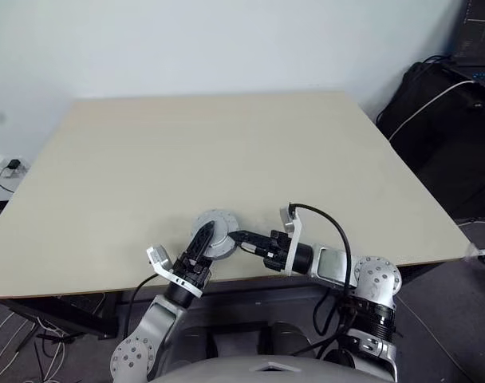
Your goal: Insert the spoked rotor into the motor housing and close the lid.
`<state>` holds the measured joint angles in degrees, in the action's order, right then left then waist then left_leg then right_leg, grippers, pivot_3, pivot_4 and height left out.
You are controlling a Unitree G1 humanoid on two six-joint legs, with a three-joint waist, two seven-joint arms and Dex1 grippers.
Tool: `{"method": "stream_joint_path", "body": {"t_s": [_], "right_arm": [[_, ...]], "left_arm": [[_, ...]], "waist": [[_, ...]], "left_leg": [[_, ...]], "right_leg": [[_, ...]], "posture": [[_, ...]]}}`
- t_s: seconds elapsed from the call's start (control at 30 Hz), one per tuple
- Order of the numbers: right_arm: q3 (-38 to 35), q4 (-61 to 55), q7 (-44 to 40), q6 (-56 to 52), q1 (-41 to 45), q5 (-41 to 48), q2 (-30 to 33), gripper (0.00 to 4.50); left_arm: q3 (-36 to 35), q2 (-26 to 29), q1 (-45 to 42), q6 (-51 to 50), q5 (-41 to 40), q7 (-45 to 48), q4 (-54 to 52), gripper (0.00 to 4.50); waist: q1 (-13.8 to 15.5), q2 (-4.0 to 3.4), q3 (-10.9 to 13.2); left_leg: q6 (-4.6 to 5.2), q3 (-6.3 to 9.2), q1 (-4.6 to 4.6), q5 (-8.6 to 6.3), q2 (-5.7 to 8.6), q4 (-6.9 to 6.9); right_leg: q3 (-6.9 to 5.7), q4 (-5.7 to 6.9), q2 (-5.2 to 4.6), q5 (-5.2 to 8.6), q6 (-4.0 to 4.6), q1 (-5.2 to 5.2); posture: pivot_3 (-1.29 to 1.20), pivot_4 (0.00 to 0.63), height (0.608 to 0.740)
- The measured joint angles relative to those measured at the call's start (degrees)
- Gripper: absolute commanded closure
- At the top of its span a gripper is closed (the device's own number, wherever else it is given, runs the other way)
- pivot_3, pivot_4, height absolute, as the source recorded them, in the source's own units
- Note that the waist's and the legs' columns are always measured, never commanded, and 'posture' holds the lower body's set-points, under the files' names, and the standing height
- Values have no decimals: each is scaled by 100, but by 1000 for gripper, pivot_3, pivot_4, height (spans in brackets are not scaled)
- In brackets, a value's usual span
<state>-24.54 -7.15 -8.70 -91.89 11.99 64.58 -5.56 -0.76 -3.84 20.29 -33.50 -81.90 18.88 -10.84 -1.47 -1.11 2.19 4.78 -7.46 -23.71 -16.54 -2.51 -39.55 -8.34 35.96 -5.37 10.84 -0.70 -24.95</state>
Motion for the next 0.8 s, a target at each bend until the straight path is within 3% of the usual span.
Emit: {"method": "stream_joint_path", "body": {"t_s": [0.17, 0.4, 0.7, 0.73, 0.8], "right_arm": [[-17, 17, 54, 6, 2, 18, 4, 3246], [246, -86, -21, 249, -11, -59, 152, 3246], [934, -565, -136, 1311, -112, -752, 834, 203], [1016, -622, -145, 1454, -158, -857, 959, 0], [1218, -752, -227, 1709, -222, -1109, 1231, 0]], "left_arm": [[73, 9, -21, 15, -86, 1, 155, 2210], [102, 15, -29, 78, -232, 22, 180, 2346], [131, 19, -40, 197, 0, -41, 205, 2369], [131, 19, -41, 239, 46, -49, 205, 2369], [124, 19, -44, 306, 114, -79, 205, 2369]], "waist": [[4, 1, 0], [-2, 0, -1], [14, 3, -3], [16, 2, -3], [15, 2, -3]], "left_leg": [[2, 1, 0, 1, 0, 0], [0, 1, 4, 0, 0, 0], [2, 1, 6, -1, 4, -3], [2, 1, 6, 0, 3, -3], [2, 1, 7, 0, 3, -4]], "right_leg": [[-1, 0, 1, 0, 0, 1], [0, 0, 0, 0, 0, 4], [-2, -3, -1, 0, -1, 11], [-2, -2, 0, 0, -1, 11], [-2, -2, -1, 0, -1, 12]], "posture": [[0, 0, 740], [0, 0, 740], [0, 0, 740], [0, 0, 740], [0, 0, 740]]}}
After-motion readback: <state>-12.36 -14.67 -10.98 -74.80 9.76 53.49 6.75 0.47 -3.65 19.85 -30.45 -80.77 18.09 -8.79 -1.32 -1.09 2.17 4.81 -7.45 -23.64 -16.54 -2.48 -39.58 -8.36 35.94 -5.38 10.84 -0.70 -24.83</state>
